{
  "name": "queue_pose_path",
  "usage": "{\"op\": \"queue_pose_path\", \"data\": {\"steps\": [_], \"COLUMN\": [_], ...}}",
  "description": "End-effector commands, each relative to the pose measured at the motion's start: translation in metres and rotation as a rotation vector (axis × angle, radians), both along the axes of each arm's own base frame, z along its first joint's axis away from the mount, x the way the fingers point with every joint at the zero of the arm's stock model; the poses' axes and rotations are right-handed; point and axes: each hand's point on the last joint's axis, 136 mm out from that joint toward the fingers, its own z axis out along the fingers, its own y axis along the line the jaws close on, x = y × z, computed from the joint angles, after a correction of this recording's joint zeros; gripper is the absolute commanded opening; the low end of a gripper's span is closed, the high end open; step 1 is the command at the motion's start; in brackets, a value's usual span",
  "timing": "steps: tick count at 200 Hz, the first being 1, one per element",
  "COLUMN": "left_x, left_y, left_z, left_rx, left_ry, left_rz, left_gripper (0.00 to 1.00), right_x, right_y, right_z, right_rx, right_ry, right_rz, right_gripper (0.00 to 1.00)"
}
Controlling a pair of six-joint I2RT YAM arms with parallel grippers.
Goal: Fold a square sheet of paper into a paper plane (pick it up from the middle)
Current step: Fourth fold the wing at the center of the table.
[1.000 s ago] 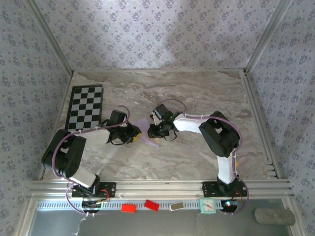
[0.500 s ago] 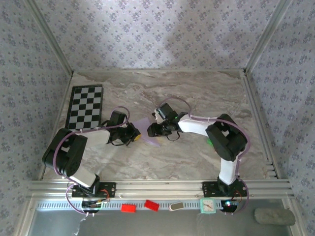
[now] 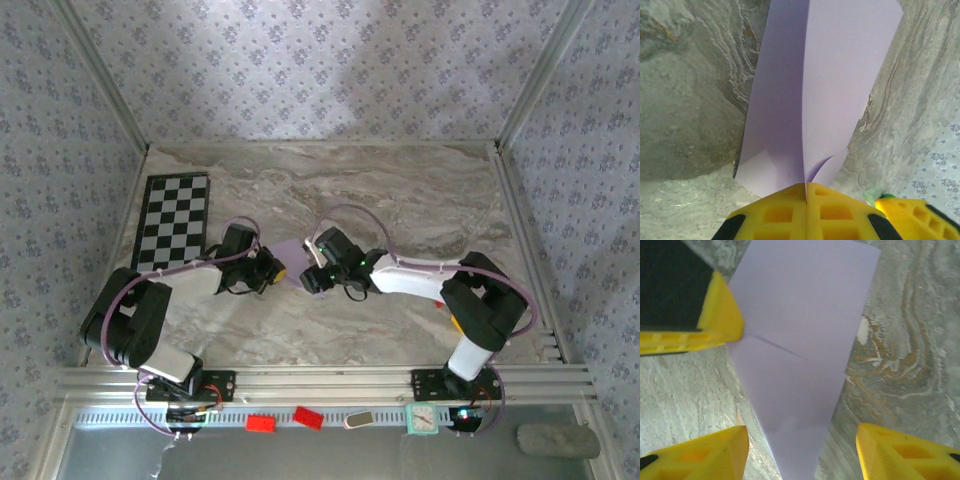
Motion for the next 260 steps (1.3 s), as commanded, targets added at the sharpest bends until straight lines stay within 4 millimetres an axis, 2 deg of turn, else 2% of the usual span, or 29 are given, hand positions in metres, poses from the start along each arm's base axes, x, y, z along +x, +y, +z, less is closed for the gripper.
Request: {"op": "queue_pose_path", "data": {"steps": [1,51,105,187,260], "left_x": [-0.001,0.000,-0.001,0.000,0.001], "left_y": [0.002,0.002,0.003,0.003,0.004], "left_z": [0.005,0.007,0.008,0.010,0.012], "left_rx": [0.001,0.003,0.008,0.010,0.011], "left_ry": [0.020,0.025,0.024,0.027,0.026], "left_rz": [0.043,0.050,0.056,0.057,0.059], "left_gripper": [0.05,0.05,0.05,0.05,0.07], "right_x": [-0.002,-0.012,-0.008,-0.002,-0.008], "right_y": [0.015,0.031,0.028,0.017,0.020], "right_z": [0.009,-0.010,-0.031,-0.038,-0.042], "right_rx": [0.001,-0.059,-0.130,-0.208,-0.211], "right_ry": [-0.131,-0.200,-0.223,-0.280,-0.274], "right_rz": [0.101,0.195,0.172,0.153,0.198], "right_gripper": [0.59,0.55,0.50,0.40,0.28]}}
